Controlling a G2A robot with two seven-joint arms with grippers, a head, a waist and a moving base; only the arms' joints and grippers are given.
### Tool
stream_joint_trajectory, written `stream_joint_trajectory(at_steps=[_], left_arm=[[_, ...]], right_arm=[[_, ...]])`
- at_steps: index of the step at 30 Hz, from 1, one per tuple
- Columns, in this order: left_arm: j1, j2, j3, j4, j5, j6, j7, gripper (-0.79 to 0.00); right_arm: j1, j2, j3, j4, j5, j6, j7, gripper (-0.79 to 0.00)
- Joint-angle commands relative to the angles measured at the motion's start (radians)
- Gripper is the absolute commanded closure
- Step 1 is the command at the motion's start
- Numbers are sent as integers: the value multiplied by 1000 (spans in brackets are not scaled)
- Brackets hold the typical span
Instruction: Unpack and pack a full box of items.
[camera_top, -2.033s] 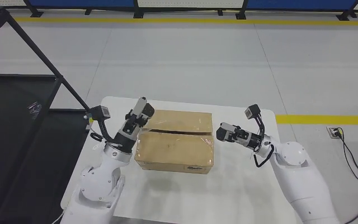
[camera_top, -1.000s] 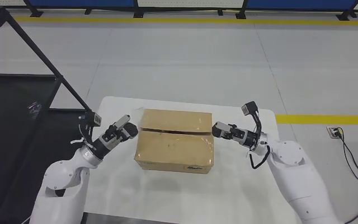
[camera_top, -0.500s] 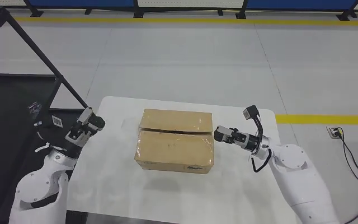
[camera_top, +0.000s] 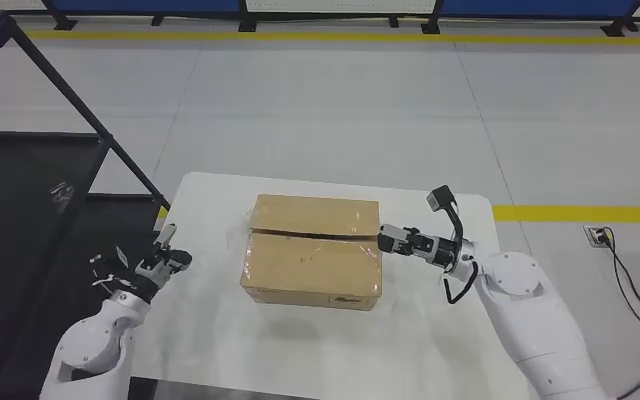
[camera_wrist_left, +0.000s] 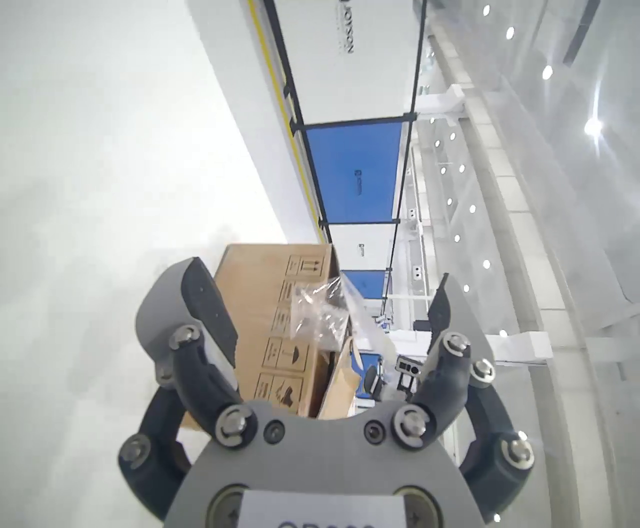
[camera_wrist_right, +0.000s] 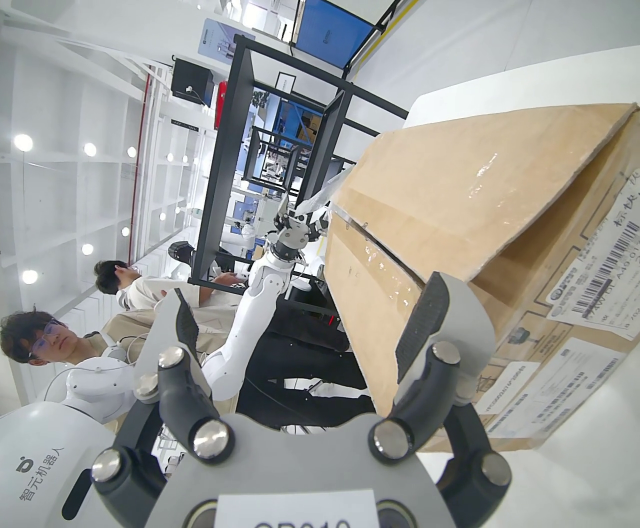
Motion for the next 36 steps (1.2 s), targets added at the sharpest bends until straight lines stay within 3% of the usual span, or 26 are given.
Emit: stream_joint_trajectory(at_steps=[1, 8, 24, 29, 36], left_arm=[[13, 2, 11, 4, -25, -17, -70, -785], [3, -10, 47, 74, -231, -14, -107, -785], [-174, -57, 228, 251, -457, 13, -14, -785], [-191, -65, 246, 248, -483, -27, 14, -785], [-165, -66, 232, 160, -493, -107, 26, -785]], right_arm=[[3, 0, -2, 7, 2, 2, -1, -785], [30, -6, -31, 31, 9, 2, 0, -785], [41, -1, -27, 51, 12, -7, 10, -785], [35, 2, -21, 42, 12, -5, 7, -785], [37, 4, -24, 37, 15, -1, 14, -785]])
